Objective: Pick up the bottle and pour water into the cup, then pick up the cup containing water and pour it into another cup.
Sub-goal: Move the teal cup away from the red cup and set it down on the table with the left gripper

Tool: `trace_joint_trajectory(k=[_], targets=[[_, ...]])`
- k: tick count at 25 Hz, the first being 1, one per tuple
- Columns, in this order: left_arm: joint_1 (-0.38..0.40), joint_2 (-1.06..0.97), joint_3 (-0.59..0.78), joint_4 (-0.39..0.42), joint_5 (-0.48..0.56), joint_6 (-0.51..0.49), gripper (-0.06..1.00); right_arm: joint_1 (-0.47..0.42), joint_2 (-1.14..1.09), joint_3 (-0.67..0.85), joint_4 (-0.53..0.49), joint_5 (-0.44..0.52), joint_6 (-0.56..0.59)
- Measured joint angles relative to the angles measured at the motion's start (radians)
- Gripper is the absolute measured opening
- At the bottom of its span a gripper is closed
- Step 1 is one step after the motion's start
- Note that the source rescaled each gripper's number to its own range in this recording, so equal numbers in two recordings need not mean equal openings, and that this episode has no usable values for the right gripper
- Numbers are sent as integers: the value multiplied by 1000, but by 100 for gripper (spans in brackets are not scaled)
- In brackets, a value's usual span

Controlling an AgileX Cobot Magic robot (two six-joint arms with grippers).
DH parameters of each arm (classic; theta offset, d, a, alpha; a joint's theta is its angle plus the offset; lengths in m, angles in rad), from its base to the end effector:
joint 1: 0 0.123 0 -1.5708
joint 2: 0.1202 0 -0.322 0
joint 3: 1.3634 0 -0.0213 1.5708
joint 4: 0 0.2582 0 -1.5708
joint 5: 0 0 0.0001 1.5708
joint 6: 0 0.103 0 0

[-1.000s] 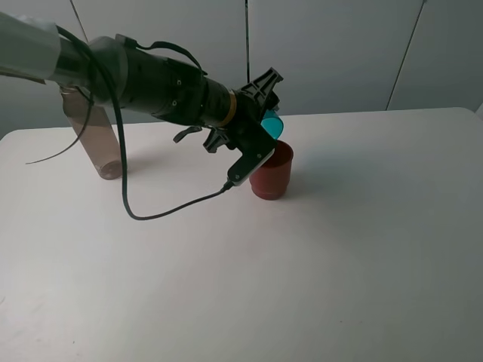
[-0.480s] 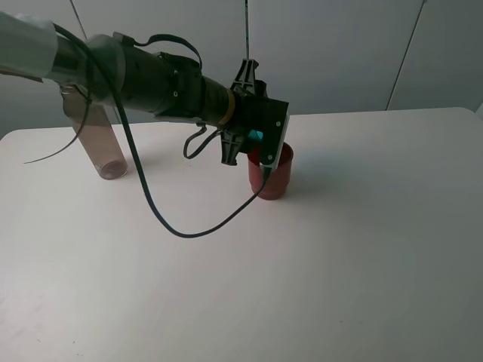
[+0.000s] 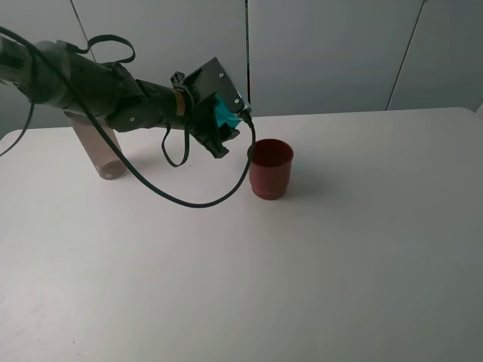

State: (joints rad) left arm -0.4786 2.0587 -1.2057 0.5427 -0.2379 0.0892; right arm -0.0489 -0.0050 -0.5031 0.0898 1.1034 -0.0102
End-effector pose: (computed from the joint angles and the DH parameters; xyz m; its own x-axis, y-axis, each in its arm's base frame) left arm 0.4127 -0.2282 0.1692 -0.0661 0.6834 -0.7270 0.7209 0.5365 0.4388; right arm -0.0279 0.0096 0.2725 -0.4849 0.0540 -0.8729 -0.0065 0.9978 0.0653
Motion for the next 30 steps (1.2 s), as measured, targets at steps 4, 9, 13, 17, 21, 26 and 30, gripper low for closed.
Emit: trace_joint_trajectory(k=[4,9,13,17,21,26,30], targets=[[71,-1,118,-81,-245,-2,8,0,0,0,0,0,0],[119,25,172,-120,-498,-89,8,0,0,0,0,0,0],[129,100,174,-109,-582,-126,8,0,0,0,0,0,0],[129,177,174,-95,-627,-155,8,0,0,0,0,0,0],[129,232,174,-95,-666,-160,8,0,0,0,0,0,0],[129,258,174,-95,-703,-165,8,0,0,0,0,0,0],[129,271,174,-97,-727,-194,8,0,0,0,0,0,0]])
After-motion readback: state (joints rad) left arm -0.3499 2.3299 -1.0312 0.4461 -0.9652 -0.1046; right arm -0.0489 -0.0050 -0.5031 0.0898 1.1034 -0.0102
